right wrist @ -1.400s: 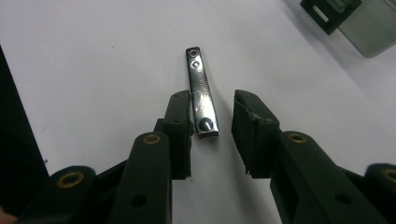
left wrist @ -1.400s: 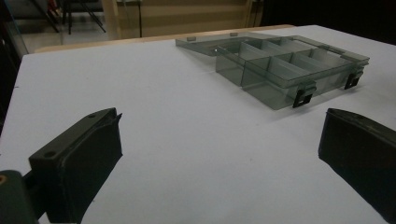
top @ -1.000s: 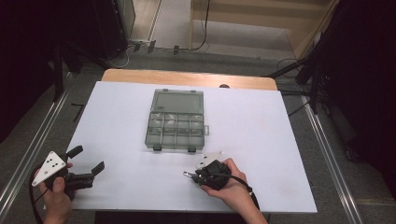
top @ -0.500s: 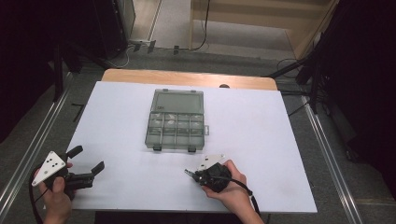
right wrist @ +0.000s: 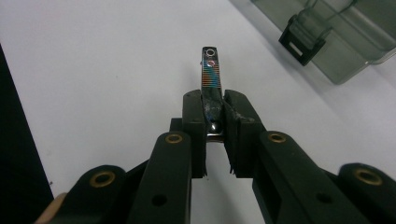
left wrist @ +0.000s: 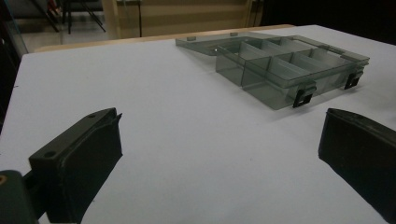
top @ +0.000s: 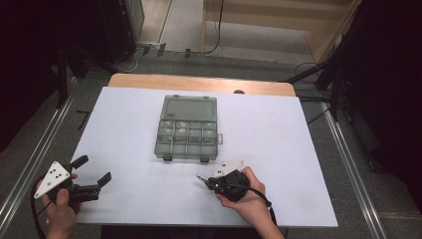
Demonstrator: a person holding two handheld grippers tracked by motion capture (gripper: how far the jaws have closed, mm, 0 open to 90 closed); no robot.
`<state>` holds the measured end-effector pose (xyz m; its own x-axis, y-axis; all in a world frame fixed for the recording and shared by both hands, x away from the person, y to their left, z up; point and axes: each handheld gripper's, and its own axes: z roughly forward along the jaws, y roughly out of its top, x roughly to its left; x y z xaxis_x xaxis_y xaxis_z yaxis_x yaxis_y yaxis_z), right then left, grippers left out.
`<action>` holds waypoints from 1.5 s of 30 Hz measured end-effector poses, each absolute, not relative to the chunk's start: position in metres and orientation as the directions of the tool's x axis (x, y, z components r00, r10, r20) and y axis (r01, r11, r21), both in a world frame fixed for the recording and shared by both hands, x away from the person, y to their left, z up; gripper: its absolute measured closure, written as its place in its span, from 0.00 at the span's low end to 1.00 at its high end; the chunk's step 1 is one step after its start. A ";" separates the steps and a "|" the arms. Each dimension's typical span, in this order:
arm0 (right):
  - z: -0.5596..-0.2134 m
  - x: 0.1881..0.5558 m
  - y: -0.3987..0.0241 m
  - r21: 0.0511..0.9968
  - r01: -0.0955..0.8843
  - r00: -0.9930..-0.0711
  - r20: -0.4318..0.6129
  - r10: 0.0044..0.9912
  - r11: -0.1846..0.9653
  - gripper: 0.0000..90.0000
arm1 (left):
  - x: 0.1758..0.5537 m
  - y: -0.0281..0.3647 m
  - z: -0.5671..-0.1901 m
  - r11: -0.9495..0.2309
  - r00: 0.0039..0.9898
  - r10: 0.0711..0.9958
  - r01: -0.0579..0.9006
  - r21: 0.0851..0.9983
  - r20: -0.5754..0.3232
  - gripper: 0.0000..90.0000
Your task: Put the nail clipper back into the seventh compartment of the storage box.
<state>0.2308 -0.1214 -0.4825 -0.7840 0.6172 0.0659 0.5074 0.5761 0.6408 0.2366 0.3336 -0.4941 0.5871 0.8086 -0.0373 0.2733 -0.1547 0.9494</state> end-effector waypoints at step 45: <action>-0.442 0.271 -0.108 0.708 0.494 -0.759 0.068 0.648 0.504 0.90 | 0.237 0.334 -0.494 -0.152 0.595 0.803 0.274 0.950 -0.043 0.00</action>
